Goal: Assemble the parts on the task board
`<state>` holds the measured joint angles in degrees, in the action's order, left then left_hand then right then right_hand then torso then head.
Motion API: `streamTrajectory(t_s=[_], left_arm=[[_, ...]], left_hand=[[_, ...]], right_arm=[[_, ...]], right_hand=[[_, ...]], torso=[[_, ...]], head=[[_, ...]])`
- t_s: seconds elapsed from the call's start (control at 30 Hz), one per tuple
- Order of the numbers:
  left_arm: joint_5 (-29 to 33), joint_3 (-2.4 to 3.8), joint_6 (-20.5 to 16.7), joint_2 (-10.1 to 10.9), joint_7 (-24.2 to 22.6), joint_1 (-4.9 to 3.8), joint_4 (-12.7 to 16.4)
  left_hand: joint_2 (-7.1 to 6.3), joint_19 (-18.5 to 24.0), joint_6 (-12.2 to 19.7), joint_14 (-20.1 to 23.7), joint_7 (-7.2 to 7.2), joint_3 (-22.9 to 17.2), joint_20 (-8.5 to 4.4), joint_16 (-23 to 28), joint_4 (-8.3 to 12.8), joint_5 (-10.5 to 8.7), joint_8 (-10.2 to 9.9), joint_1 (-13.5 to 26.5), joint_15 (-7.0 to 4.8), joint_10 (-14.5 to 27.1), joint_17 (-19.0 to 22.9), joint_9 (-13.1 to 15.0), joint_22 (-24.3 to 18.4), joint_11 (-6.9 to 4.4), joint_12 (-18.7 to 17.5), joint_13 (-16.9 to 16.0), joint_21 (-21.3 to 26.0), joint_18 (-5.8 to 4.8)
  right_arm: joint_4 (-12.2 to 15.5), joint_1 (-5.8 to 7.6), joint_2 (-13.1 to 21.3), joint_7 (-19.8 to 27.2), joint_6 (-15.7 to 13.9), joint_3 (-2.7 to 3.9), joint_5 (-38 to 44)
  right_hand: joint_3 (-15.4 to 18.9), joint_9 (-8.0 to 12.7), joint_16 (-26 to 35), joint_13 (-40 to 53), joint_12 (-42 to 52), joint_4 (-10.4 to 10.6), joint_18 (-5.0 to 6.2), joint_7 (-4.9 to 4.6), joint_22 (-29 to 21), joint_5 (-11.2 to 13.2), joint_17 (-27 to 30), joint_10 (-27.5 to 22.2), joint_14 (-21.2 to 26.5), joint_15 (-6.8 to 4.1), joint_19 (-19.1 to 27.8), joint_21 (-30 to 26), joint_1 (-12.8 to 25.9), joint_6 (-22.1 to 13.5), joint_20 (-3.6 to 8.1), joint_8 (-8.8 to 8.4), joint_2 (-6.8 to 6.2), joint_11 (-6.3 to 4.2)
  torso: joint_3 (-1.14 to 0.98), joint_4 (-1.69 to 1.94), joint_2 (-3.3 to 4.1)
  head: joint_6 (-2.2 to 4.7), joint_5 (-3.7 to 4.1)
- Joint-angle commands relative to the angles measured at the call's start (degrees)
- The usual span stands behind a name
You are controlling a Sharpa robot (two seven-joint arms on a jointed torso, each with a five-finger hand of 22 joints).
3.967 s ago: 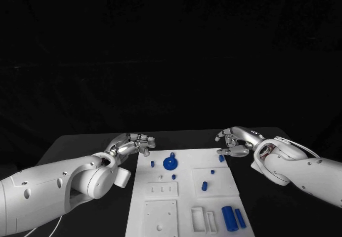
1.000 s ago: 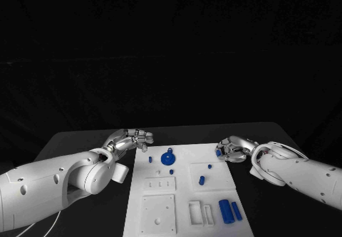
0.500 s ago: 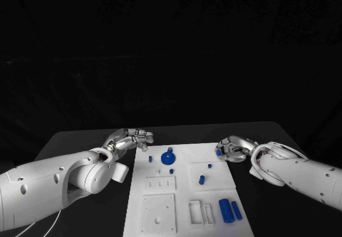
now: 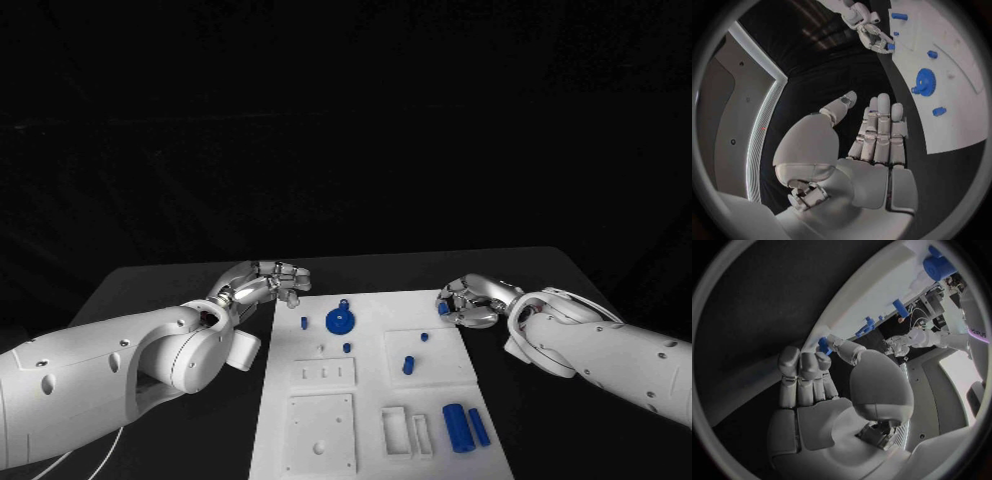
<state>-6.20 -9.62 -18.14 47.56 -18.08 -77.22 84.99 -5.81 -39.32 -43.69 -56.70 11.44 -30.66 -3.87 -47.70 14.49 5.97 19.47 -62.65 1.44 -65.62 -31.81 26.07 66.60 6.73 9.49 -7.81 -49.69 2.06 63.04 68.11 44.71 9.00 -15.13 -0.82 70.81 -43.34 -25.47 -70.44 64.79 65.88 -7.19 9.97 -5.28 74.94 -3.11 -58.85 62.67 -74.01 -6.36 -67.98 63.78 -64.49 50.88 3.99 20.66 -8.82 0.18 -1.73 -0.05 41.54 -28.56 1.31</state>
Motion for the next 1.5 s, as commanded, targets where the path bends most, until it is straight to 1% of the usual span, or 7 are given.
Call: streamTrajectory(t_s=[0.03, 0.23, 0.43, 0.8, 0.97, 1.2, 1.5], left_arm=[[-0.50, 0.04, 0.64, -0.08, -0.03, -0.02, 0.25], [-1.93, 0.05, 1.33, -0.10, 0.70, -0.02, 0.29], [-3.63, 0.05, 2.11, -0.01, 1.68, -0.03, 0.42], [-6.16, 0.10, 2.76, -0.27, 6.35, -0.07, 1.12], [-7.75, 0.12, 2.97, -0.98, 10.66, -0.10, 1.60], [-10.86, 0.14, 2.52, -2.72, 17.13, -0.35, 1.62], [-14.67, 0.15, 5.11, -5.67, 23.25, -0.52, -0.22]], left_hand=[[0.25, 0.40, 0.11, 0.41, -0.21, -0.28, -0.37, -0.20, -0.15, -0.25, -0.16, 0.35, -0.05, -0.06, 0.10, 0.07, -0.07, 0.35, -0.34, -0.10, -0.38, 0.79], [0.44, 0.46, -0.94, 0.31, -0.78, -0.17, -0.42, -0.38, -0.37, -0.40, 0.38, 0.77, -0.19, -1.11, 0.16, 0.43, -0.20, -0.09, 0.27, -0.43, -0.69, 0.79], [0.75, 0.28, -4.27, -0.72, -2.21, 0.24, -0.85, -1.55, -0.86, -0.70, 1.79, 1.73, -0.87, -5.63, -0.14, 1.10, -0.53, -2.25, 2.86, -1.94, -1.27, 0.78], [0.61, -1.33, -8.25, -3.31, -3.74, 1.13, -2.47, -5.10, -2.01, -1.38, 2.11, 4.32, -2.92, -10.14, -1.55, 1.10, -1.43, -4.55, 5.49, -4.47, -2.84, 0.62], [-0.22, -2.62, -8.89, -4.79, -4.13, 1.70, -3.40, -6.69, -3.25, -2.54, 1.64, 6.12, -4.02, -11.99, -2.15, 0.87, -1.74, -5.36, 6.74, -5.91, -3.91, 0.78], [-1.94, -3.44, -8.23, -5.45, -4.08, 2.32, -4.34, -7.86, -5.45, -3.01, 0.38, 8.72, -4.75, -12.56, -2.50, 0.40, -2.31, -5.56, 7.55, -7.63, -4.82, 0.76], [-2.51, -4.55, -8.46, -6.71, -4.49, 2.51, -5.25, -9.61, -8.37, -3.03, -0.15, 11.09, -5.78, -13.62, -3.06, 0.31, -2.83, -6.08, 9.60, -9.85, -5.91, 0.83]], right_arm=[[0.25, -0.05, -0.18, -0.83, -1.84, 0.00, 1.14], [1.24, -0.04, -0.53, -3.55, -3.61, 0.01, 3.86], [2.93, 0.05, -0.39, -7.65, -4.70, 0.02, 8.16], [10.14, 3.24, -0.20, -17.56, -3.46, 0.04, 16.30], [13.11, 4.69, -1.01, -21.40, -1.54, 0.04, 18.22], [17.24, 6.00, -2.85, -25.40, 1.03, 0.04, 23.45], [20.88, 6.26, -6.23, -30.26, 3.60, 0.04, 28.48]], right_hand=[[0.03, -0.26, 0.18, -0.10, 0.17, -0.33, 5.03, -0.42, 0.81, 0.31, -0.12, -0.35, -0.11, -0.51, 0.00, 0.38, 0.41, 6.28, 0.28, 0.52, 0.10, -0.87], [1.19, -0.74, 0.11, -0.13, 0.25, -0.49, 5.03, 0.02, 0.76, 0.31, -0.22, 0.08, -0.30, -0.91, -0.32, 0.58, 1.25, 7.16, 0.39, 1.05, -0.27, -1.30], [2.45, -1.13, 0.02, -0.22, 0.30, -0.69, 5.03, 0.48, 0.66, 0.30, -0.33, 0.81, -0.56, -1.32, -0.74, 0.74, 1.94, 8.03, 0.58, 1.49, -0.54, -1.73], [2.54, -1.35, -0.09, -0.36, 0.16, -0.79, 5.03, 0.77, 0.51, 0.30, -0.44, 1.43, -0.80, -1.55, -1.11, 0.76, 1.80, 8.67, 0.76, 1.71, -0.75, -2.01], [2.25, -1.35, -0.07, -0.44, -0.01, -0.18, 5.03, 0.82, 0.41, 0.30, -0.47, 1.66, -0.87, -1.60, -1.30, 0.73, 2.04, 8.81, 0.77, 1.62, -1.86, -2.07], [1.47, -1.30, 0.00, -0.48, -0.26, 1.46, 5.03, 0.84, 0.24, 0.30, -0.50, 1.90, -0.99, -1.63, -1.59, 0.66, 2.29, 8.98, 0.76, 1.37, -3.81, -2.09], [0.63, -1.25, 0.12, -0.43, -0.46, 3.40, 5.03, 0.79, 0.12, 0.30, -0.48, 2.00, -1.11, -1.57, -1.79, 0.61, 2.34, 9.04, 0.70, 1.09, -5.06, -2.04]], torso=[[0.00, -0.02, 0.01], [0.00, -0.04, 0.01], [0.05, -0.09, -0.01], [0.17, -0.22, -0.27], [0.45, -0.42, -0.74], [0.72, -0.59, -1.70], [1.01, -0.51, -2.92]], head=[[-0.02, -0.02], [-0.02, -0.02], [0.04, 0.05], [0.53, 0.31], [0.73, 0.12], [0.83, -0.26], [0.47, -0.79]])
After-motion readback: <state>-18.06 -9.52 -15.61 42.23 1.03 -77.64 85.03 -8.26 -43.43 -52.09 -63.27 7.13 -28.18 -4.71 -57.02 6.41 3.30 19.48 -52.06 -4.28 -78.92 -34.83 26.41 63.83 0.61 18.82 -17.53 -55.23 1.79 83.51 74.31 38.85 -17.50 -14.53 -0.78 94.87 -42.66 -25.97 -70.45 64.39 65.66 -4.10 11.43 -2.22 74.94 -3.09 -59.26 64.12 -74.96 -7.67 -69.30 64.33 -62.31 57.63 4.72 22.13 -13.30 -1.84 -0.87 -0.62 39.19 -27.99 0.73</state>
